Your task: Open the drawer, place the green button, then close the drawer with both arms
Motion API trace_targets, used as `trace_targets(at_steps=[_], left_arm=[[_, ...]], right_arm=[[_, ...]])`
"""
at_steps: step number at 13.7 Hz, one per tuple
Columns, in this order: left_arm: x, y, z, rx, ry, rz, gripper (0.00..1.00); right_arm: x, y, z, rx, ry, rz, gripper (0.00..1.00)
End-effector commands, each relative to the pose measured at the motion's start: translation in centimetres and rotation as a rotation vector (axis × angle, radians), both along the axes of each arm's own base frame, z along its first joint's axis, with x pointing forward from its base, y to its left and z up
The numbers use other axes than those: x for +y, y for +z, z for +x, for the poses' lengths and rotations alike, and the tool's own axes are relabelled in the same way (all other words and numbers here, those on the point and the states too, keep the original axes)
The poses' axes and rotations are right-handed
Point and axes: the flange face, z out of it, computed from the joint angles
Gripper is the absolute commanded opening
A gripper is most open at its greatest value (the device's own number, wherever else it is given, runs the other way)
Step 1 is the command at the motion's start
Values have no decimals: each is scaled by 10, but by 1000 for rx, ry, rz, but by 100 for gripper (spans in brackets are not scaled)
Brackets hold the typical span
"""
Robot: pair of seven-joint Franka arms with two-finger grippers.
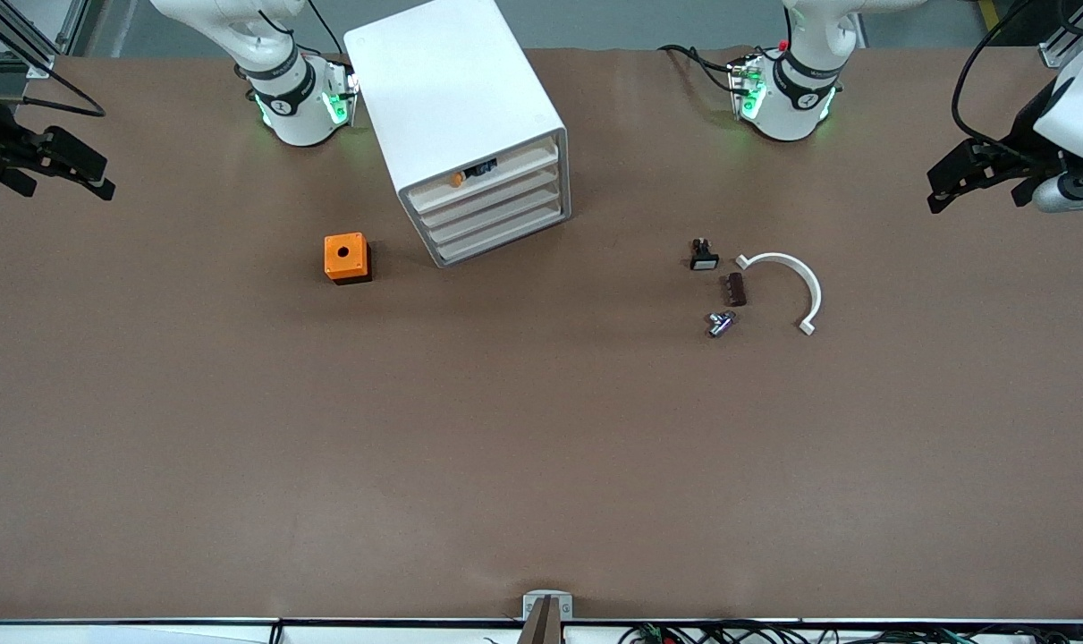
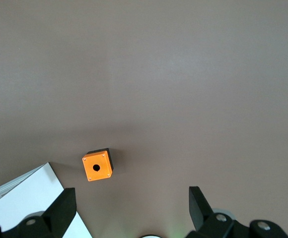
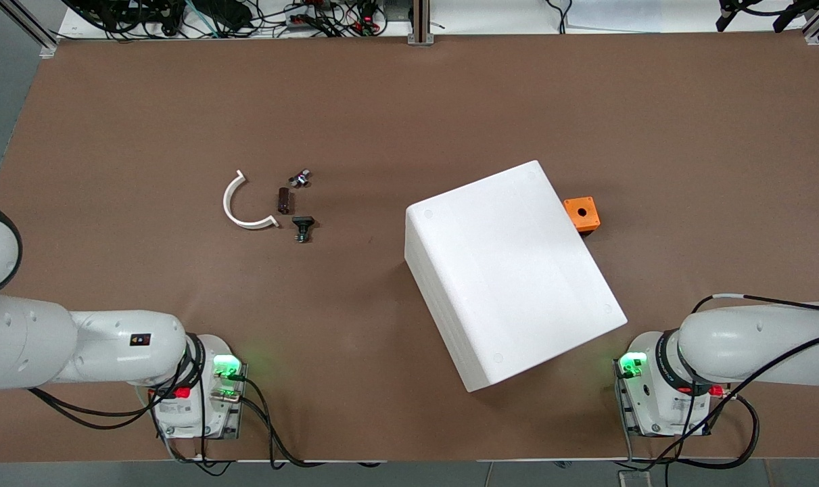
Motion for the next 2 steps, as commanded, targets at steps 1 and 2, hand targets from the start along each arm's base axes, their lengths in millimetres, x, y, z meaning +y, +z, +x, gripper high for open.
trace_targets(at_steps=[1, 2], left_arm=[[4, 6, 5, -8, 7, 21, 100], [3, 6, 5, -5, 7, 20, 100]], right_arm=[[-2, 5, 4, -6, 12, -19, 100], [-2, 5, 4, -5, 12, -19, 100]])
